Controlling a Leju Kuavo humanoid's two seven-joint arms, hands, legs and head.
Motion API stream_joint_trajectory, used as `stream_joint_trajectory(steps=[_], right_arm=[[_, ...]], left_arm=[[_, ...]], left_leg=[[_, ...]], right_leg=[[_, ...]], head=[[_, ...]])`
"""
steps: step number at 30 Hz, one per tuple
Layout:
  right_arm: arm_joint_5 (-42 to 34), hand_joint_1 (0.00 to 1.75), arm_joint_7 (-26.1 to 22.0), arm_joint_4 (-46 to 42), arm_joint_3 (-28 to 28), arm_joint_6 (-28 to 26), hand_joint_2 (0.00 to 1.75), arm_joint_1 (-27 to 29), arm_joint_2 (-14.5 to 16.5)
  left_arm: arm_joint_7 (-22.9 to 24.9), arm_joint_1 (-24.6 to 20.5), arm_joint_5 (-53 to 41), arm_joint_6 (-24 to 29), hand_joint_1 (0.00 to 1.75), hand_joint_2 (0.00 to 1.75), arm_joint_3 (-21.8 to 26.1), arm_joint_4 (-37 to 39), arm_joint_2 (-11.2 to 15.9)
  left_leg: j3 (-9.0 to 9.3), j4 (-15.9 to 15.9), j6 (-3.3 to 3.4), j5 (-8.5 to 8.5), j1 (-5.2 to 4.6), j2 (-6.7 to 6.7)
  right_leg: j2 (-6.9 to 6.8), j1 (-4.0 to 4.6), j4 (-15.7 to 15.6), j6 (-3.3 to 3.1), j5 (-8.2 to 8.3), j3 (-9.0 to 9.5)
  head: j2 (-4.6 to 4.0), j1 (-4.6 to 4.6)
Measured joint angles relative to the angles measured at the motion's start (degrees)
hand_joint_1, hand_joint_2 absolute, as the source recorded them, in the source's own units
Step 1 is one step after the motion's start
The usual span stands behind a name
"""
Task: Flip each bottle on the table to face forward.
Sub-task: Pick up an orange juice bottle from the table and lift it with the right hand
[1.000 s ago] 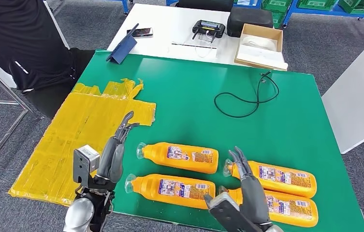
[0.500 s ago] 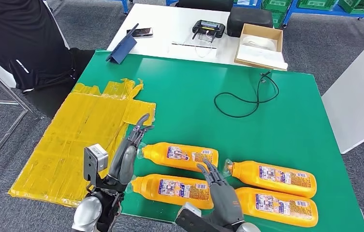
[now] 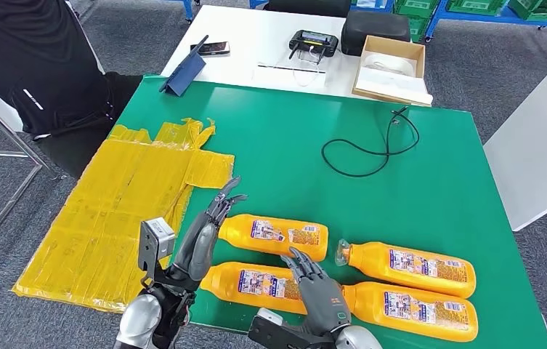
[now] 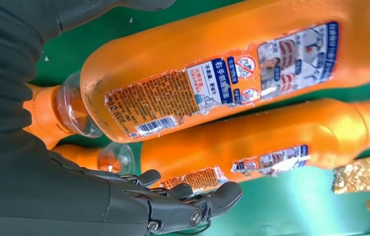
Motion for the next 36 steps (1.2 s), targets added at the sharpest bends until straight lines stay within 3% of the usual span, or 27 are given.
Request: stream_joint_trajectory(steps=[9,21,22,25,26,31,36], right_arm=[[7.37,0.00,0.68,2.92,0.74,2.88,1.75,-2.39,0.31],[4.85,0.00,-5.03,8.86,1.43,6.99,1.75,-5.50,0.30],[4.46,0.20,-5.19,9.23,1.52,7.44,1.75,-5.74,0.29],[2.74,1.51,-5.46,11.14,2.20,9.79,1.75,-7.14,0.16],[2.11,1.75,-5.48,12.06,2.55,10.63,1.75,-7.86,0.09],[0.57,1.75,-3.81,16.36,4.36,12.25,1.75,-10.38,0.10],[-1.22,1.75,-1.92,17.93,5.47,12.19,1.75,-11.49,0.27]], left_arm=[[-0.03,-0.27,0.02,-0.14,0.00,0.00,-0.10,0.83,0.04],[-0.50,-0.85,0.09,-0.20,0.00,0.00,-0.75,1.73,0.19],[-0.52,-0.89,0.13,-0.20,0.00,0.00,-0.85,1.81,0.27],[-0.55,-1.29,0.32,-0.21,0.00,0.00,-1.03,2.24,0.47],[-0.56,-1.55,0.49,-0.21,0.00,0.00,-1.06,2.48,0.50],[-1.01,-2.73,1.23,0.37,0.00,0.00,-1.13,3.85,0.58],[-1.05,-3.52,-0.97,4.44,0.00,0.00,-0.66,4.09,0.51]], left_leg=[[-0.01,0.00,0.00,0.00,0.00,0.00],[-0.02,0.00,0.01,0.02,0.00,-0.01],[-0.01,0.00,0.01,0.02,0.00,-0.01],[0.02,0.00,0.01,0.02,0.00,0.01],[0.06,0.00,0.01,0.02,0.00,0.03],[0.46,-0.01,-0.05,-0.05,0.02,0.05],[0.70,-0.02,-0.09,-0.09,0.03,0.19]], right_leg=[[0.01,0.00,0.00,0.00,0.00,-0.01],[-0.01,0.00,0.00,0.01,0.01,0.00],[-0.01,0.00,0.00,0.01,0.01,0.00],[0.01,0.00,0.00,0.01,0.01,0.00],[0.02,0.00,0.00,0.01,0.01,0.01],[0.07,0.01,-0.02,-0.02,-0.04,-0.13],[0.16,0.02,-0.02,-0.03,-0.04,-0.03]], head=[[0.00,0.01],[0.00,0.01],[0.00,0.02],[0.00,0.01],[0.00,0.01],[0.00,0.02],[0.00,0.01]])
